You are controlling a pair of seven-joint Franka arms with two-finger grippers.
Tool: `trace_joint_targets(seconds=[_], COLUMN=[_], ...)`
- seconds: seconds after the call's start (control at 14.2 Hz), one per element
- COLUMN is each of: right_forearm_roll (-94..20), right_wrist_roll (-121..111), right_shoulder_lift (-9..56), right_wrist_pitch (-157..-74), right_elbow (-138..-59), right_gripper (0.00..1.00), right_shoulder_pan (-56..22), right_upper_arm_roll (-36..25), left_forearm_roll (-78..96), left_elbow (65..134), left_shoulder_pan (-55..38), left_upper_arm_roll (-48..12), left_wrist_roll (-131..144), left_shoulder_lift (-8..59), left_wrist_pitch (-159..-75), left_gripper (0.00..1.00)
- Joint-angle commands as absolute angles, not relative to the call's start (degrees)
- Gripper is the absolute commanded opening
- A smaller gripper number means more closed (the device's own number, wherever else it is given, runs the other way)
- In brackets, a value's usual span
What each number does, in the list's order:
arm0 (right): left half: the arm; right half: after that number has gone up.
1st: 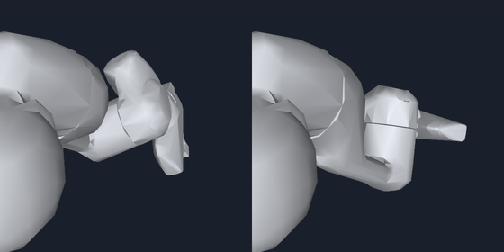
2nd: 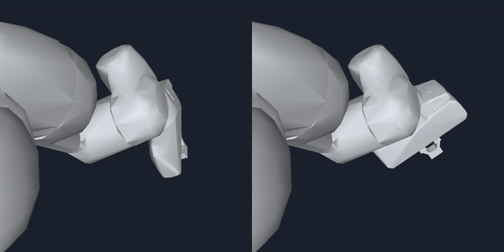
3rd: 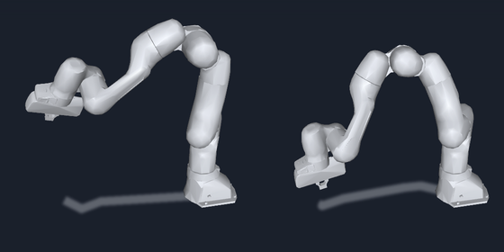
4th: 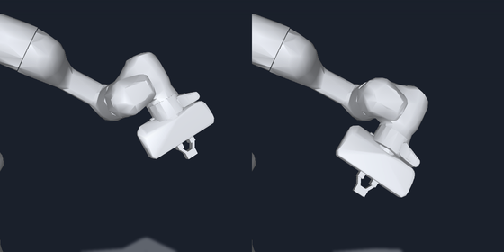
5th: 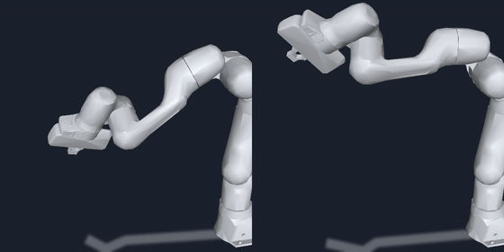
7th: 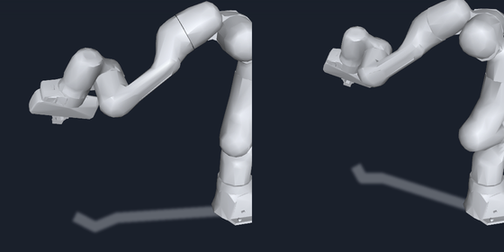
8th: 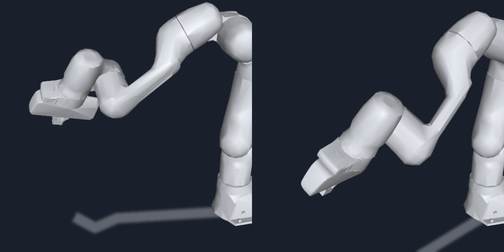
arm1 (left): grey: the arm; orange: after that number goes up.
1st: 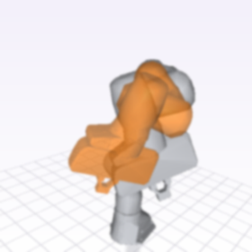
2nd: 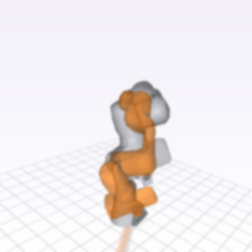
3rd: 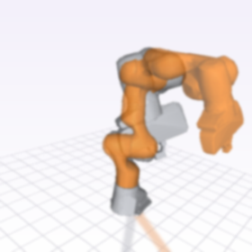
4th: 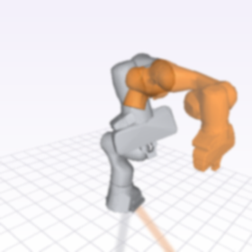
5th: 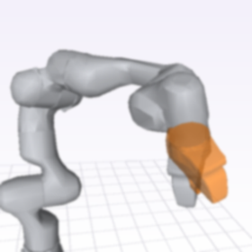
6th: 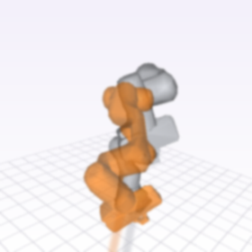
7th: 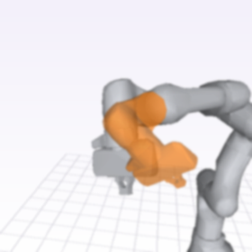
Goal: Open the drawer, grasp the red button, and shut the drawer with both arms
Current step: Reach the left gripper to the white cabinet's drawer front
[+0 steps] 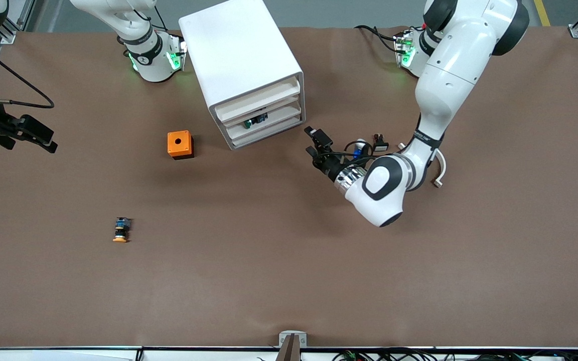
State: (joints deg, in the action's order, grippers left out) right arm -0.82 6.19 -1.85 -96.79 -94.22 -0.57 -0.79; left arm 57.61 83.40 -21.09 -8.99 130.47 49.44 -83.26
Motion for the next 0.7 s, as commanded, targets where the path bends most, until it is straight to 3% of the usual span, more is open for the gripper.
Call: trace_joint_targets(seconds=[0.0, 0.63], right_forearm_roll=[-1.23, -1.23], right_wrist_roll=[5.98, 5.98], right_shoulder_lift=[-2.81, -2.81], right_wrist_pitch=[-96.50, -96.24], right_elbow=[-95.01, -95.01], right_gripper=[1.00, 1.00], right_shoulder_pan=[0.44, 0.62], right_upper_arm_roll=[0.00, 0.00], left_forearm_roll=[59.67, 61.61], left_elbow=[82.35, 82.35], left_shoulder_pan=[-23.46, -28.82], left_upper_arm_roll=[-8.88, -8.88], left_wrist_roll=[131.84, 132.01], left_shoulder_lift=[50.36, 51.24], left_wrist_pitch=[-82.53, -82.53], left_gripper=[0.97, 0.83])
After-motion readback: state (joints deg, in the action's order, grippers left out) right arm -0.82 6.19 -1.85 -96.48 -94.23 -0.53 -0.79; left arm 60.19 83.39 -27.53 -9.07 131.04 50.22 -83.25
